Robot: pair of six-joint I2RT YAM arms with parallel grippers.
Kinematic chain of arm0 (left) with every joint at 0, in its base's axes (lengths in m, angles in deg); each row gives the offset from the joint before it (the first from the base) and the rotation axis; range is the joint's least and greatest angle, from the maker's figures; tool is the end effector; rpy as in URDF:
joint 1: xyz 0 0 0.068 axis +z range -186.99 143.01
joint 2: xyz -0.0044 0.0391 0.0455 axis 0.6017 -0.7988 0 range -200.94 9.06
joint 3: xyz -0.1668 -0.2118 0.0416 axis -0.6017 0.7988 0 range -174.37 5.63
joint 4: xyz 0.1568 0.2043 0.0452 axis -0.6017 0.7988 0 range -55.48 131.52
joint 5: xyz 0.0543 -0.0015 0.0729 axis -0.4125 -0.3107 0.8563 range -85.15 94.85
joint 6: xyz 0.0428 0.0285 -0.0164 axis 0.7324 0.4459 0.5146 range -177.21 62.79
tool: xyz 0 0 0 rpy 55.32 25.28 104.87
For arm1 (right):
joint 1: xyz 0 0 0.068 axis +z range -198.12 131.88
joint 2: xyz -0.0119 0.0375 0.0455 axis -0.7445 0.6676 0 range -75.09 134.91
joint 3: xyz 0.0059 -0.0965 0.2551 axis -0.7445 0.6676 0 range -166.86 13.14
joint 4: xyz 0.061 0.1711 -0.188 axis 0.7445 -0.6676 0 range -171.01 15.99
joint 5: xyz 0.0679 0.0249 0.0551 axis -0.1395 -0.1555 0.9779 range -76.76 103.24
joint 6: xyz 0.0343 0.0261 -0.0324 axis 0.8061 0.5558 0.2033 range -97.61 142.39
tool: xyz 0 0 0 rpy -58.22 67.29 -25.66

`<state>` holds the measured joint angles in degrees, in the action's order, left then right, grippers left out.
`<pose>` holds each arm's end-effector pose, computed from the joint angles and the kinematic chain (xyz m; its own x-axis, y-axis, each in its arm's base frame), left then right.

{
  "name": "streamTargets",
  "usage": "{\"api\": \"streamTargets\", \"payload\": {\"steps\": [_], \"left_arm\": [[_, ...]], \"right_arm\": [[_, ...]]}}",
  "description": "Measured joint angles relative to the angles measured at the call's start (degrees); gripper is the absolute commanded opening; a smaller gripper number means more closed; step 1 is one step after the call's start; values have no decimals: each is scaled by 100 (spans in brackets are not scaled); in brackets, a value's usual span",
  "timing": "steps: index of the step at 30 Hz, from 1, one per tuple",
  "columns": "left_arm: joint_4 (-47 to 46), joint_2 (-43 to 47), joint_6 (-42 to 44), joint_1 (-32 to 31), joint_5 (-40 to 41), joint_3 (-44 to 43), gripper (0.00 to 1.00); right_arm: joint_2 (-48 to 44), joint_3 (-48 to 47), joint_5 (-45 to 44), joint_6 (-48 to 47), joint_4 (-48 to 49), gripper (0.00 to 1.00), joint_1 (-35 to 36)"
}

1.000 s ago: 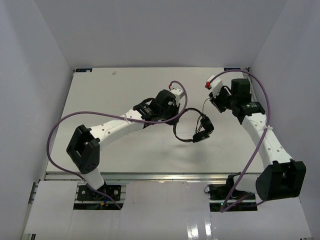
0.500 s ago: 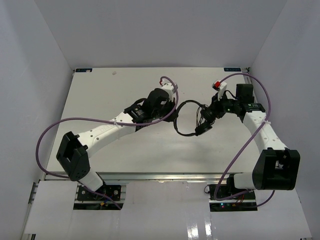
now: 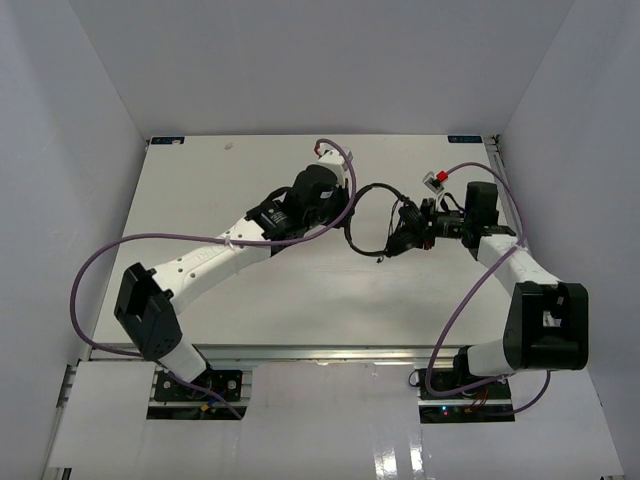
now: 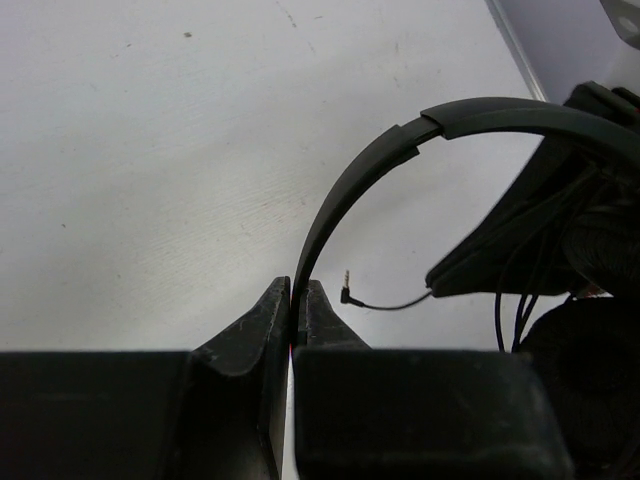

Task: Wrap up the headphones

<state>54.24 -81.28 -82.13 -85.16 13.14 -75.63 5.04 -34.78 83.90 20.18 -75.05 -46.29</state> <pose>0.2498 -0.2713 0.3453 -0.5665 0.0078 -0.8240 0.4570 0.8351 -0.3062 0.2844 0.0426 0.2467 -0.5169 -0.0293 -0.8555 -0.8197 0.3049 0.4849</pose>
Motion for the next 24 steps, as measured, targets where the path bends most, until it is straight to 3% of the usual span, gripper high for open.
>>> {"api": "streamTargets", "payload": {"steps": [10, 24], "left_arm": [[-357, -493, -271, 588, -191, 291, 0], [-928, -1609, -873, 1053, -653, 591, 0]], "right_arm": [[387, 679, 167, 1583, 1849, 8, 140], [2506, 330, 21, 2094, 2423, 10, 218]]}}
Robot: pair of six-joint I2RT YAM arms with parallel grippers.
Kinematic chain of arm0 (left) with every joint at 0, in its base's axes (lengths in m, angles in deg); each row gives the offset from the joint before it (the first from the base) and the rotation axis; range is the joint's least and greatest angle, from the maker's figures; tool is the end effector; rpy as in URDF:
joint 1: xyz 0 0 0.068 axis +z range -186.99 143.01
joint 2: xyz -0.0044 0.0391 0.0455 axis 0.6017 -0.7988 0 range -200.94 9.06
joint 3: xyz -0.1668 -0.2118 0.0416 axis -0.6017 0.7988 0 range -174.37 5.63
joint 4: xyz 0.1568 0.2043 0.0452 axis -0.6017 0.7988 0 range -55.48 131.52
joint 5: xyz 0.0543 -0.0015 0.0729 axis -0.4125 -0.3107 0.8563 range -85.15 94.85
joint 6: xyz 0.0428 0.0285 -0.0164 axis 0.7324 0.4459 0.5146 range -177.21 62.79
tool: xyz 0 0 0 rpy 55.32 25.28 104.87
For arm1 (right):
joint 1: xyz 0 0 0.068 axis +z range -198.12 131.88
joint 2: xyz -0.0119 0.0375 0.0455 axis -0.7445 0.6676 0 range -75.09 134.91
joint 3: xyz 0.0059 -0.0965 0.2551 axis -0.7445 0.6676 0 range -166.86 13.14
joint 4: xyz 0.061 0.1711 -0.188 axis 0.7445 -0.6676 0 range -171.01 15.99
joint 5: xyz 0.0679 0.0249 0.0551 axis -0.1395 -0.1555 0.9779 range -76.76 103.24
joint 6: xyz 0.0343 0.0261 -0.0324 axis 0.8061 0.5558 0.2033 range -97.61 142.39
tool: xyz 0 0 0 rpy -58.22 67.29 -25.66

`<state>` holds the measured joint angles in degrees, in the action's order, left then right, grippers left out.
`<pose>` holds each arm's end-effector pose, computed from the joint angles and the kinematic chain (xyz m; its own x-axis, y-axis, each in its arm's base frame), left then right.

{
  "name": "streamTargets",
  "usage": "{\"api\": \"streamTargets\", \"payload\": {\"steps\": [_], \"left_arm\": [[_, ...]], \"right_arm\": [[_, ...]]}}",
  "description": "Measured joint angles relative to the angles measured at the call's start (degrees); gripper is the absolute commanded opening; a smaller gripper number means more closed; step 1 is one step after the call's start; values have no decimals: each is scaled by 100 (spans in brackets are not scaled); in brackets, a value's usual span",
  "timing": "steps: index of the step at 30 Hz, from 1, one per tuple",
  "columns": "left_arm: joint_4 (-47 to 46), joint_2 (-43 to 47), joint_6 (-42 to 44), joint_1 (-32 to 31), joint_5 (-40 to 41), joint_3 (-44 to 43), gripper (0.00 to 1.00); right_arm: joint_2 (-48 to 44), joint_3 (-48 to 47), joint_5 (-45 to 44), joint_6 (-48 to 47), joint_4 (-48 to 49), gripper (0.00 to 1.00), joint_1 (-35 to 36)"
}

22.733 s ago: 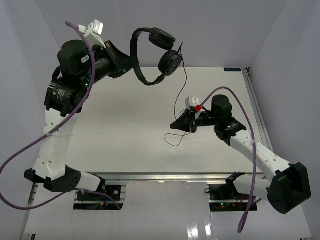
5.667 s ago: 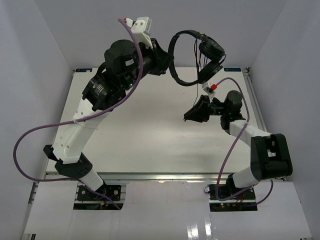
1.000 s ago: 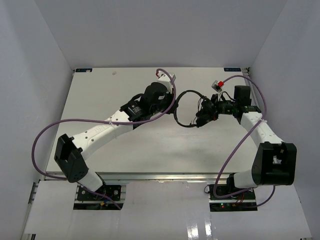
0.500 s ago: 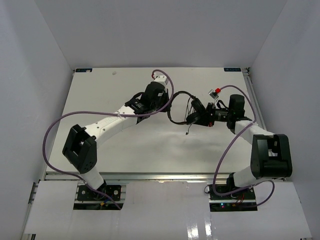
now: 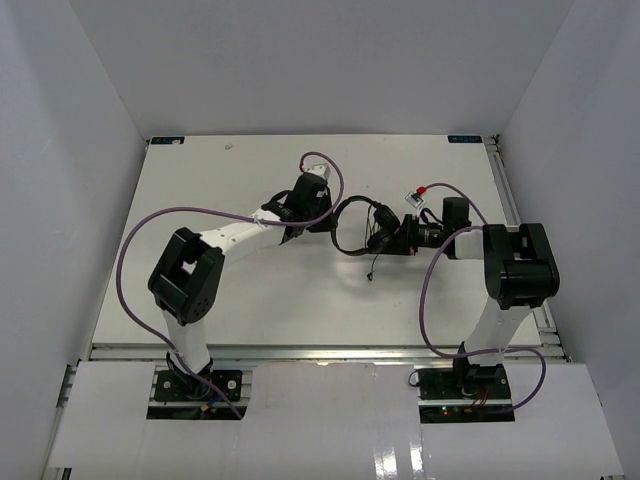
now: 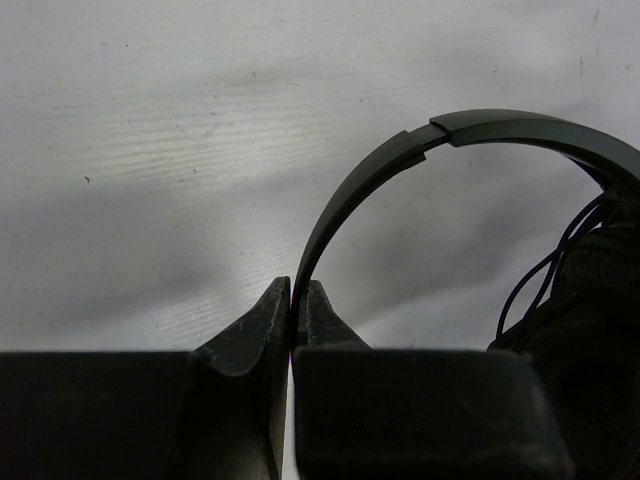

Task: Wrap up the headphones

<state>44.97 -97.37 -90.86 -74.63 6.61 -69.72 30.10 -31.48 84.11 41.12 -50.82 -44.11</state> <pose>0.3313 -0.2541 0.2188 -0.7651 -0.1093 -0.6345 0.2022 0.8949 -0.3979 0.3266 0.0565 0.1324 -0.8215 0.0480 -0.5682 -0.5363 0.2735 0.7984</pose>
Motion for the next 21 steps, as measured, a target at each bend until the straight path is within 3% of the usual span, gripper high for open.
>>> {"api": "streamTargets", "payload": {"steps": [9, 21], "left_arm": [[-474, -583, -467, 349, -271, -40, 0], [-407, -1260, -583, 587, -279, -630, 0]], "right_arm": [[580, -72, 1, 135, 187, 28, 16], [630, -19, -42, 122, 186, 32, -276]]}}
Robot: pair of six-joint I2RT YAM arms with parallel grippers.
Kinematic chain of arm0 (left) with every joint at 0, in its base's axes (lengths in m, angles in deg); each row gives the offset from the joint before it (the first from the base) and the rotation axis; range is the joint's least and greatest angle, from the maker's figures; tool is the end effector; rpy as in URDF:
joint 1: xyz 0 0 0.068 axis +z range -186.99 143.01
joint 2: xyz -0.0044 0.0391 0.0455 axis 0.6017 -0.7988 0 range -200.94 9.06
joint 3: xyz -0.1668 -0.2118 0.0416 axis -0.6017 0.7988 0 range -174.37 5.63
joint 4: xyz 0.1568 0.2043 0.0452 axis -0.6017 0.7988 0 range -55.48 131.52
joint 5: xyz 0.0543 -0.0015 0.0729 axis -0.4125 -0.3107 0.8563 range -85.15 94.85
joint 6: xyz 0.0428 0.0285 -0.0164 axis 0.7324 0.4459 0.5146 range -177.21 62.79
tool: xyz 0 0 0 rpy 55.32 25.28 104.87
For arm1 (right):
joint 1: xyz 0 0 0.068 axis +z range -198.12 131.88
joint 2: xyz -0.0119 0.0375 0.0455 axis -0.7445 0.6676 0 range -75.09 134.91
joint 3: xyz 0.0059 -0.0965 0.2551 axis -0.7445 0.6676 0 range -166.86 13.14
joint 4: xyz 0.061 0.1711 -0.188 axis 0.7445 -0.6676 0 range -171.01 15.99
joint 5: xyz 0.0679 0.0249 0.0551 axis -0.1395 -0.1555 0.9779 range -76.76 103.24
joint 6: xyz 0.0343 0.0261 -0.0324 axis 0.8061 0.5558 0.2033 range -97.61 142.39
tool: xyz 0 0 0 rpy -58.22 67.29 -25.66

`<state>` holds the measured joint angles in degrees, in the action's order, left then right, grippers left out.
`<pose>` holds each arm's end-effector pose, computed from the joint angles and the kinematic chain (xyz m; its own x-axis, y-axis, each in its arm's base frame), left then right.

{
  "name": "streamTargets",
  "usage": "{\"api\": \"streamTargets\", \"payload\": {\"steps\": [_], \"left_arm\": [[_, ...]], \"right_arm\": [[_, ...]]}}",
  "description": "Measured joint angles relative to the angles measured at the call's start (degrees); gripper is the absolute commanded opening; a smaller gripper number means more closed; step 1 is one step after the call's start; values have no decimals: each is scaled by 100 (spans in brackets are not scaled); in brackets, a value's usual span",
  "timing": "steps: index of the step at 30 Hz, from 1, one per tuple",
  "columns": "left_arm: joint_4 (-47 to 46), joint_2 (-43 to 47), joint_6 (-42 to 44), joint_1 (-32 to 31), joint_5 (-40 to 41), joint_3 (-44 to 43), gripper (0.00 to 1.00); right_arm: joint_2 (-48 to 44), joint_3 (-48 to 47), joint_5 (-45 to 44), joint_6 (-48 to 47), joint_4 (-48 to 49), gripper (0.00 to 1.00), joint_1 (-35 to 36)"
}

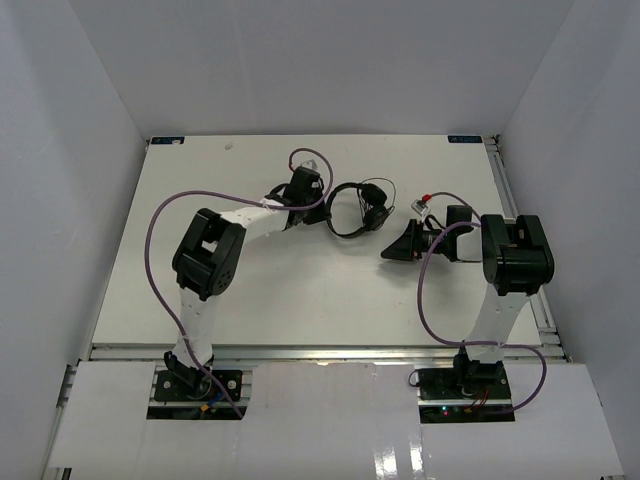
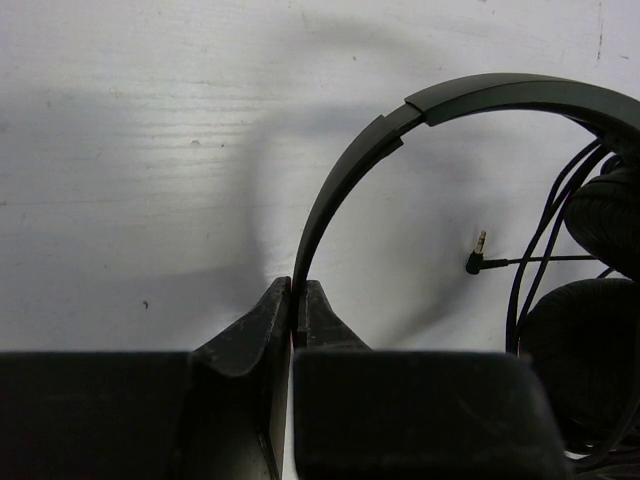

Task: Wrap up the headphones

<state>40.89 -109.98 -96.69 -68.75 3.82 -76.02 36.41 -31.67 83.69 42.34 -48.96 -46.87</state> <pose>0.3894 -0.2418 0.1673 -0.7955 -0.2551 -0.5496 0.0409 0.8823 -0.4688 0.3321 0.0407 0.1008 -0.8672 0.0953 -0.4887 -0.4419 0.3050 0.8436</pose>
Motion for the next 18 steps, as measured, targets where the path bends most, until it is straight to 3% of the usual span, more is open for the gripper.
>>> {"api": "streamTargets", "payload": {"steps": [10, 18], "left_arm": [[446, -565, -1, -22, 45, -844, 0], [1002, -1303, -2, -22, 17, -1914, 0]], "right_arm": [[-480, 198, -87, -690, -877, 33, -315], [-1397, 155, -199, -2092, -2515, 37, -691]]}}
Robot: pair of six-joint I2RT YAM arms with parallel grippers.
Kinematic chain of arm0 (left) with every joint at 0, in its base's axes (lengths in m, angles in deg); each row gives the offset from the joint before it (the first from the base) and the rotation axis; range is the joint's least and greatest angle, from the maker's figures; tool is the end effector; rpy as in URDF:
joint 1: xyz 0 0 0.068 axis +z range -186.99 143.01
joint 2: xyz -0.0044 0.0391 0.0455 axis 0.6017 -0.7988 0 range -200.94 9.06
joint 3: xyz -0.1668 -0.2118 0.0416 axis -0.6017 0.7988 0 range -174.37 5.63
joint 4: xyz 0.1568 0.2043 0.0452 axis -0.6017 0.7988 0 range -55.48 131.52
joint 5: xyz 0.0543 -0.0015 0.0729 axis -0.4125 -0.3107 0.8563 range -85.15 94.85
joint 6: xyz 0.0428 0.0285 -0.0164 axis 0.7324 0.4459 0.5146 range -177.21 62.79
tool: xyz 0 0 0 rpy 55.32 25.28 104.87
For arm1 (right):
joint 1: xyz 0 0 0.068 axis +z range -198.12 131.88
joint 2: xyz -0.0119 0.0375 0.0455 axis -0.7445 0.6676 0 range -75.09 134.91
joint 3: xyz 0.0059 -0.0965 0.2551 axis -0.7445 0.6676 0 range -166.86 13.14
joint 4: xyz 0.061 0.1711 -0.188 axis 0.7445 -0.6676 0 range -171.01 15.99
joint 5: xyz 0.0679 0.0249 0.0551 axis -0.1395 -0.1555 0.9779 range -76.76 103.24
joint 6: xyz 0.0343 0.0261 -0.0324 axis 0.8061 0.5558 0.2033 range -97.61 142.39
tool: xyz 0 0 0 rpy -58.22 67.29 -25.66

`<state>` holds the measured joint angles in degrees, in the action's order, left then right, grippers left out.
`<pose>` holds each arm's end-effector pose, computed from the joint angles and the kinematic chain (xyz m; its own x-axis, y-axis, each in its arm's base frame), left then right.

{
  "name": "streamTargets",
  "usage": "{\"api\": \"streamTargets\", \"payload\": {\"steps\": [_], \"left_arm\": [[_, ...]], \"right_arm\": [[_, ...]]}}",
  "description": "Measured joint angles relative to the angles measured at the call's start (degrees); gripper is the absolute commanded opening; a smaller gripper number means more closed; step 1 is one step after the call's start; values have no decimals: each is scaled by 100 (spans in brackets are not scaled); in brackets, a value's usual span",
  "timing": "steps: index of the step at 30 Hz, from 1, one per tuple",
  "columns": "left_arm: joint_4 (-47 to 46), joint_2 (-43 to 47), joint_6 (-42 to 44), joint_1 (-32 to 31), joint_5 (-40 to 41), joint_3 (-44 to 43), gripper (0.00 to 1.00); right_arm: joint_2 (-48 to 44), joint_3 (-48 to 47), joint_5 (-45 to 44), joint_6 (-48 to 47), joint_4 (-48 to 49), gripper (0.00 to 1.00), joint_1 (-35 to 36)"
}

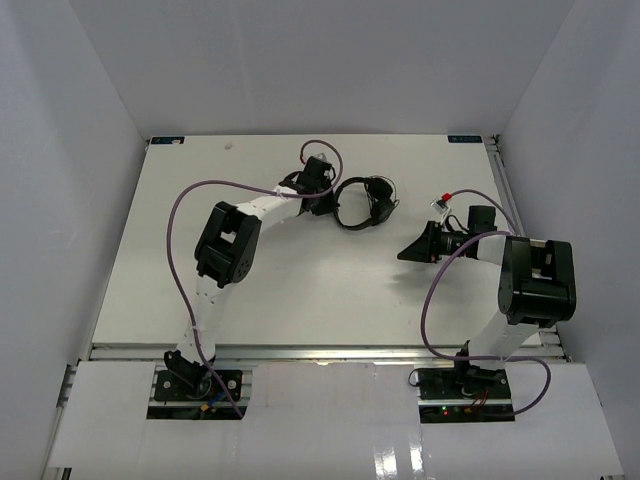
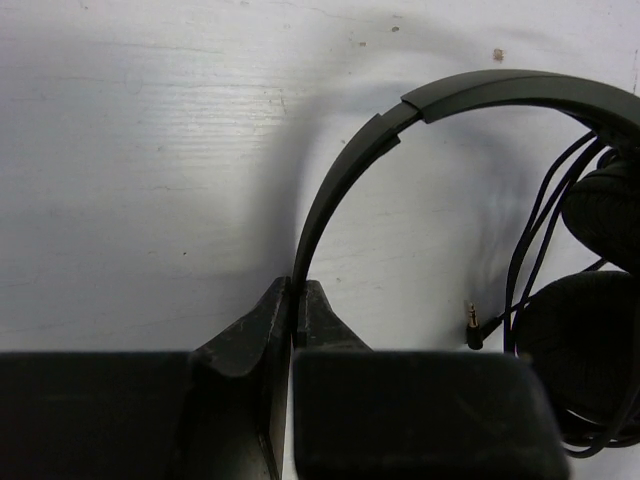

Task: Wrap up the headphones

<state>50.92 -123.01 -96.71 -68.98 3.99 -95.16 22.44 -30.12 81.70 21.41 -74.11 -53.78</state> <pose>0.4333 -0.2712 0.1524 -0.8263 -0.2337 -0.5125 0.0166 0.8994 -0.4369 0.2988 0.0036 0.1407 -0.8002 0.0730 -0.5953 -0.5166 0.4201 0.7461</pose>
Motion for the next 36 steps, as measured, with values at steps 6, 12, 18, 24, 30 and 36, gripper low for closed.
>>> {"api": "streamTargets", "payload": {"steps": [6, 12, 18, 24, 30, 36], "left_arm": [[470, -279, 9, 0, -93, -579, 41], [801, -330, 97, -12, -299, -895, 74], [1057, -222, 370, -49, -411, -875, 82], [1310, 762, 819, -73, -609, -92, 98], [363, 3966, 1550, -93, -1265, 2509, 98], [-721, 7758, 2070, -103, -1585, 5173, 98]], "right_arm": [[-498, -321, -192, -1190, -1340, 42, -292], [-1182, -471, -462, -2258, -2420, 48, -414], [-1969, -471, -691, -2945, -3194, 55, -426], [-2773, -449, -1087, -3602, -3836, 78, -434], [-3951, -251, -1850, -3827, -3972, 90, -434], [-5157, -147, -2856, -2828, -3307, 90, -434]]}}
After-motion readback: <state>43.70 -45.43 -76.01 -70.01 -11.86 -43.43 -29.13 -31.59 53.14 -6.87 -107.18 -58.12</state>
